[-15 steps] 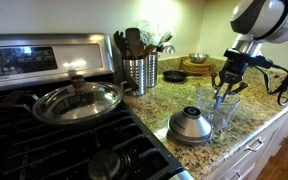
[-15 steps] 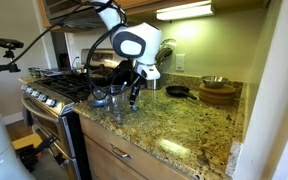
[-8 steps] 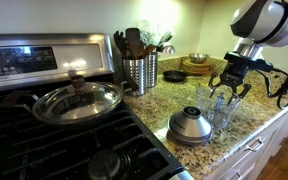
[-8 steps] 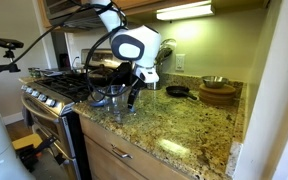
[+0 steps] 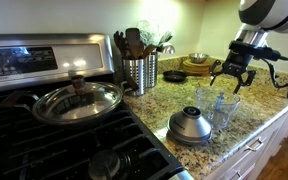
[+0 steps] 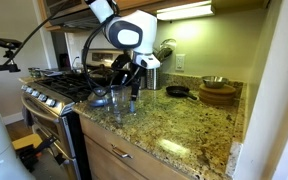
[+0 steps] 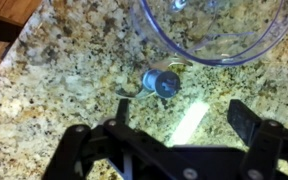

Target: Place the blender blades upright in the cup then close the cup

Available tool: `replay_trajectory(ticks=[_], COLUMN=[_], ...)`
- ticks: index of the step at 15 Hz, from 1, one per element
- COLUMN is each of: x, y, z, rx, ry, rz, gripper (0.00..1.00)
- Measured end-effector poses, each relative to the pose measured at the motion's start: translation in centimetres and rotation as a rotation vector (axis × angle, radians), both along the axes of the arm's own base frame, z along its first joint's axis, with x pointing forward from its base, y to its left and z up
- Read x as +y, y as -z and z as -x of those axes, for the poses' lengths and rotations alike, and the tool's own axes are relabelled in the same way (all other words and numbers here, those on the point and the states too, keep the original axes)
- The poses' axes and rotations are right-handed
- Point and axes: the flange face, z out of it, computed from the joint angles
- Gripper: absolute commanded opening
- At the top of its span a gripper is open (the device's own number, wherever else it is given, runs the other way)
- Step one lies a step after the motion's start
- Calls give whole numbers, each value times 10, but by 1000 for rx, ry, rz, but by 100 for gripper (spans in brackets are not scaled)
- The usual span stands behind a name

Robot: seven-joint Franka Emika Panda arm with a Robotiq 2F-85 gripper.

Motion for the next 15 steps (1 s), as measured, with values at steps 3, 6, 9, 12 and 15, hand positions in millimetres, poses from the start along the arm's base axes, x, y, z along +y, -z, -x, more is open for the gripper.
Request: replay_trajectory(ticks=[3, 6, 9, 12, 15], x=[0, 0, 0, -3, -13], y=[8, 10, 10, 9, -1], z=[0, 0, 0, 0, 0], rx=[16, 20, 20, 22, 13], ry=[-1, -1, -1, -30, -59], rz=[0, 0, 0, 33, 94], gripper=[100, 100, 100, 100, 100])
